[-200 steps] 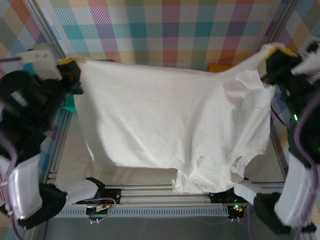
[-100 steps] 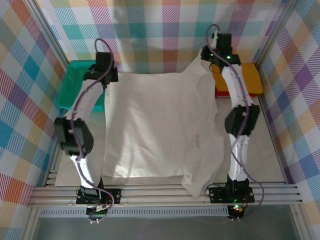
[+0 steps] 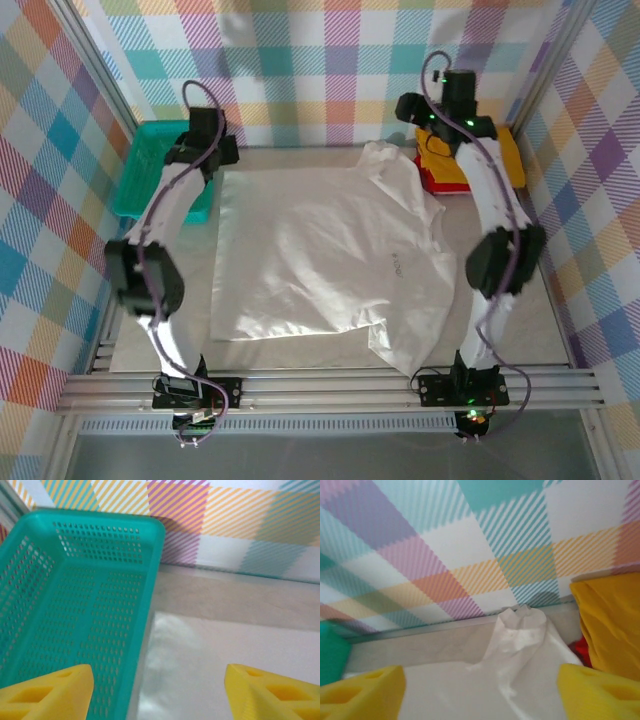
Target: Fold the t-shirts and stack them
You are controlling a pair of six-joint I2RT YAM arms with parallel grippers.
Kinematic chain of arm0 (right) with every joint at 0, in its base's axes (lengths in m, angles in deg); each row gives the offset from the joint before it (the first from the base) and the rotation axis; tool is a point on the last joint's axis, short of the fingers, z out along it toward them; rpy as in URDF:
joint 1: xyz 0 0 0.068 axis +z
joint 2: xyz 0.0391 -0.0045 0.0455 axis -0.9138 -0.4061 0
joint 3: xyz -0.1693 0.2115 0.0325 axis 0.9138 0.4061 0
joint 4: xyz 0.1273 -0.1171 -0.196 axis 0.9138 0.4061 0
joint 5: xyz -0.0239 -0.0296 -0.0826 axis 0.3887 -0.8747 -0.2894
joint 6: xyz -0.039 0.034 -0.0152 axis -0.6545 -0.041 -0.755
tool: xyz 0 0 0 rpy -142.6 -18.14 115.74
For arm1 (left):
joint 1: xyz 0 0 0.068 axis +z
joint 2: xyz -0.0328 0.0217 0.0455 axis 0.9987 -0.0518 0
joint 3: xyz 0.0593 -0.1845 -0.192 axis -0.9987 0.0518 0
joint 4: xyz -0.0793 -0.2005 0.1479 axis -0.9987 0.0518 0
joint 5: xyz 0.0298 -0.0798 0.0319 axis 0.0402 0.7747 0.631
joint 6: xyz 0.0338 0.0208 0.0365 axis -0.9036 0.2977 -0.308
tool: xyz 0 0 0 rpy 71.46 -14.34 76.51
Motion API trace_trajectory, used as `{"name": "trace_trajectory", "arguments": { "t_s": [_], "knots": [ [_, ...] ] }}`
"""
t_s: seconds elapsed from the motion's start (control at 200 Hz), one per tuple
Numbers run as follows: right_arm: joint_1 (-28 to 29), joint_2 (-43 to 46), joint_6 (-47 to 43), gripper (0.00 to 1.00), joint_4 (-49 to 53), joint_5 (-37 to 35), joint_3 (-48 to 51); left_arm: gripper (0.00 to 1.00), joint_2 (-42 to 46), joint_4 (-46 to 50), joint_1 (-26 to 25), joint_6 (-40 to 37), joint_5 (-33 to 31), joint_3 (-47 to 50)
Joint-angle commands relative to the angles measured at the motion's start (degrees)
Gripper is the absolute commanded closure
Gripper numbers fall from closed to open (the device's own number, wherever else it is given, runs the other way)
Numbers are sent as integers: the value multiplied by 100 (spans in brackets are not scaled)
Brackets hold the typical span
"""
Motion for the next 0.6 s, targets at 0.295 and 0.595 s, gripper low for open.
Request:
{"name": "trace_trajectory", "arguments": {
  "t_s": [0.295,0.595],
  "knots": [
    [-130,3039,848,65,575,67,5176,43,2623,1124,-408,1802,1185,4112],
    [-124,3292,1114,55,715,24,6075,35,3368,2673,-412,3259,1151,4964]
  ]
}}
